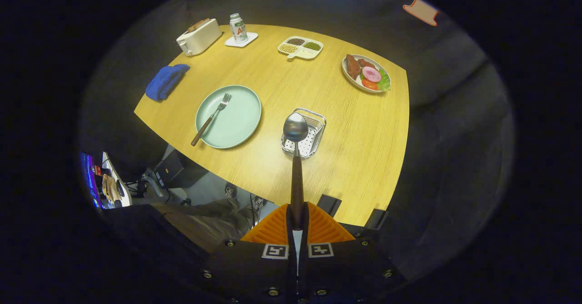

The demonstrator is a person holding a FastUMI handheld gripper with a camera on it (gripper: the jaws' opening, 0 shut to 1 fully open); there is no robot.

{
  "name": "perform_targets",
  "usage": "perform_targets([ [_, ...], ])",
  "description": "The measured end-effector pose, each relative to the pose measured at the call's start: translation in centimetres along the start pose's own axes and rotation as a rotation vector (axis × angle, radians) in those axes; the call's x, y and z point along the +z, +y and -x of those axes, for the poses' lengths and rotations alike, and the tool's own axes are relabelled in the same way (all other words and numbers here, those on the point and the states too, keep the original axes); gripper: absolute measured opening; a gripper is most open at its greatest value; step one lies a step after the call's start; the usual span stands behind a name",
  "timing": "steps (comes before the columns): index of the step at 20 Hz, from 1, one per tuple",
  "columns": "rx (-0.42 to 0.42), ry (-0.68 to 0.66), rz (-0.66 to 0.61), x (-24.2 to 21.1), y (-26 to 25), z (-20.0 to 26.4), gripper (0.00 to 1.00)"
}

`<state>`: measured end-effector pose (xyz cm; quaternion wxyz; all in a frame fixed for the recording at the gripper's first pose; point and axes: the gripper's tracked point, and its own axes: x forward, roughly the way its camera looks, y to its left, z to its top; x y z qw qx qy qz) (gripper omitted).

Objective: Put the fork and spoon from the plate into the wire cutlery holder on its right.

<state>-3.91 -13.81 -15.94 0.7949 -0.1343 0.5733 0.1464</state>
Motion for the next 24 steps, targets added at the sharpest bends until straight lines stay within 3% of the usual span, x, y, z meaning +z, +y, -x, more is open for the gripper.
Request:
perform_targets([
  [18, 0.027, 0.254, 0.012, 3.1, -1.4, -8.3, 0.02],
  [24, 0.045, 0.189, -0.063, 5.0, -1.9, -8.0, 0.12],
])
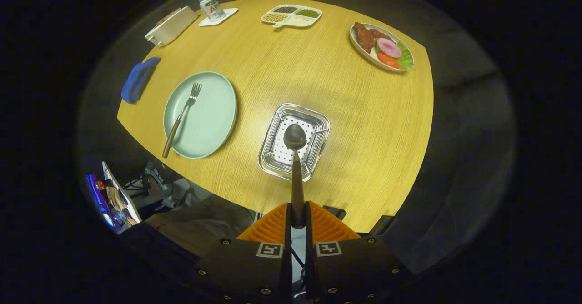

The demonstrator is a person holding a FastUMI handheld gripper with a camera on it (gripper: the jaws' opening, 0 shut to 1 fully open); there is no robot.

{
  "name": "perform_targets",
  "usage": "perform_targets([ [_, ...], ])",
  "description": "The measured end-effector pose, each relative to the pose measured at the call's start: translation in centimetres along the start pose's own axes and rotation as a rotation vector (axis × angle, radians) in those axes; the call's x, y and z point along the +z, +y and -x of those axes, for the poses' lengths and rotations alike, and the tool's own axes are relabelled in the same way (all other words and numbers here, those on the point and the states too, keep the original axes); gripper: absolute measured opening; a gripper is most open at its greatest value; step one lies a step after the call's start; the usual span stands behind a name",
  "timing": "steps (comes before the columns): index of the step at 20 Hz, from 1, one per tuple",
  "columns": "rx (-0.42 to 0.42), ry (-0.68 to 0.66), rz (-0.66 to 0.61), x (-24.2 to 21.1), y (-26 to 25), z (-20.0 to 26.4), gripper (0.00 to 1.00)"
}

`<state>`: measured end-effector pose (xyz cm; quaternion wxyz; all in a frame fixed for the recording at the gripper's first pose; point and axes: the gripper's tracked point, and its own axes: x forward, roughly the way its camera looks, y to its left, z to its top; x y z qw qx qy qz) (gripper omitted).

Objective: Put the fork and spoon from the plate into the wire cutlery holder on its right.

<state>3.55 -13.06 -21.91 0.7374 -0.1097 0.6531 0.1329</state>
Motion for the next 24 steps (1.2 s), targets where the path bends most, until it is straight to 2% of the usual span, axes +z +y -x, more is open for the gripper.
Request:
perform_targets([
  [5, 0.011, -0.15, -0.115, 0.7, -0.4, 4.1, 0.17],
  [10, 0.102, -0.259, -0.158, -0.1, 5.4, 6.6, 0.17],
  [12, 0.144, -0.266, -0.148, -0.3, 8.5, 6.5, 0.18],
  [14, 0.197, -0.259, -0.129, -0.4, 11.8, 5.7, 0.31],
  [18, 0.294, -0.241, -0.13, 0.7, 18.1, 3.3, 0.32],
  [24, 0.336, -0.21, -0.089, 3.0, 23.5, 0.5, 0.32],
])
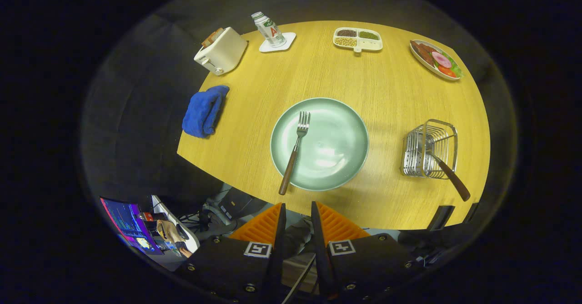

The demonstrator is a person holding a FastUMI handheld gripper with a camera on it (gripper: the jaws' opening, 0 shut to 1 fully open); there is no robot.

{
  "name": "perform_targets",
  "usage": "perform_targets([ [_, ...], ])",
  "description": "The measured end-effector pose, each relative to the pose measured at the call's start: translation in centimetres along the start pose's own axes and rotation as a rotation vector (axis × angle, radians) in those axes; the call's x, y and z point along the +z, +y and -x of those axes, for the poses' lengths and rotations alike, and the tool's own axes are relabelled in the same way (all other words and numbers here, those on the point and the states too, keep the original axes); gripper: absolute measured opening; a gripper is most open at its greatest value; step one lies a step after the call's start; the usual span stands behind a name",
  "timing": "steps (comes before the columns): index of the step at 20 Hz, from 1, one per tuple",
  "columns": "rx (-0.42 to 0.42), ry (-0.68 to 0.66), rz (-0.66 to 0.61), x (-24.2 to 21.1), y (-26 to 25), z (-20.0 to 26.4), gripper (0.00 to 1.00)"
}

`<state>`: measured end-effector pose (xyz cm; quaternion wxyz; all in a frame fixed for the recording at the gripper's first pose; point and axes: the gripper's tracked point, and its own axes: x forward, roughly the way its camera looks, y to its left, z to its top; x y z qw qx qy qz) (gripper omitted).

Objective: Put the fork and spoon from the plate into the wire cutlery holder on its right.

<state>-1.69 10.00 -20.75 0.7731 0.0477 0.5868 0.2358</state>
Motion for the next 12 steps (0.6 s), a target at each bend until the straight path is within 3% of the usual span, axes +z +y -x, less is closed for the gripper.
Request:
perform_targets([
  [12, -0.034, 0.094, -0.028, 1.7, 2.1, -10.5, 0.32],
])
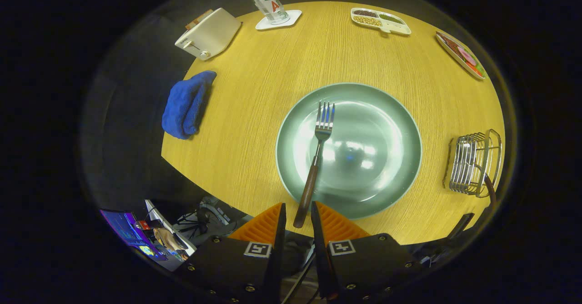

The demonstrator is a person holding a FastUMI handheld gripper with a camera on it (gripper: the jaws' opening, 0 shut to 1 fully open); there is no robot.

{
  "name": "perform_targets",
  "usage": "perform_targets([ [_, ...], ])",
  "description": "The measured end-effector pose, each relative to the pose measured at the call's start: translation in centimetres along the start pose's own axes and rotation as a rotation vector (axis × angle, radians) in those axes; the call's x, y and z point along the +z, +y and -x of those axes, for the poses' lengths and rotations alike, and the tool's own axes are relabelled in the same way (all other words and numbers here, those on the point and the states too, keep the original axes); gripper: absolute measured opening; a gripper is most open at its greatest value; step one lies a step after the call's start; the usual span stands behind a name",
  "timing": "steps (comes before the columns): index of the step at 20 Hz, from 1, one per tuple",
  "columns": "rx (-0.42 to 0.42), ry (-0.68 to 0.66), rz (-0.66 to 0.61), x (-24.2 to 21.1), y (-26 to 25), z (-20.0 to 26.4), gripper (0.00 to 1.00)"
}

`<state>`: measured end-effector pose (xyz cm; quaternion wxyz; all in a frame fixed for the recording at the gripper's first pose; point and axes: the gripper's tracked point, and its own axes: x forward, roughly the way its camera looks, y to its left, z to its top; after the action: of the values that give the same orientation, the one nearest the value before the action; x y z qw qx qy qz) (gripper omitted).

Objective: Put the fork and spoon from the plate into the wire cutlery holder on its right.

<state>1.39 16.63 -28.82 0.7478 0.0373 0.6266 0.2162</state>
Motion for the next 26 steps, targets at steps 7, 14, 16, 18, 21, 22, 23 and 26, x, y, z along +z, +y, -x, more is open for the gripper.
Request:
perform_targets([
  [7, -0.069, 0.04, 0.045, 0.3, -2.0, -2.3, 0.32],
  [14, -0.098, 0.072, 0.058, -0.3, -3.5, -3.3, 0.32],
  [16, -0.121, 0.081, 0.079, -0.6, -4.2, -3.3, 0.32],
  [18, -0.152, 0.092, 0.11, -1.0, -4.7, -3.2, 0.32],
  [21, -0.182, 0.107, 0.173, -1.4, -5.6, -2.9, 0.32],
  [22, -0.197, 0.112, 0.197, -1.8, -6.3, -3.8, 0.32],
  [23, -0.204, 0.1, 0.199, -1.4, -6.4, -3.0, 0.2],
  [26, -0.216, 0.092, 0.277, -1.3, -6.9, -2.7, 0.09],
])
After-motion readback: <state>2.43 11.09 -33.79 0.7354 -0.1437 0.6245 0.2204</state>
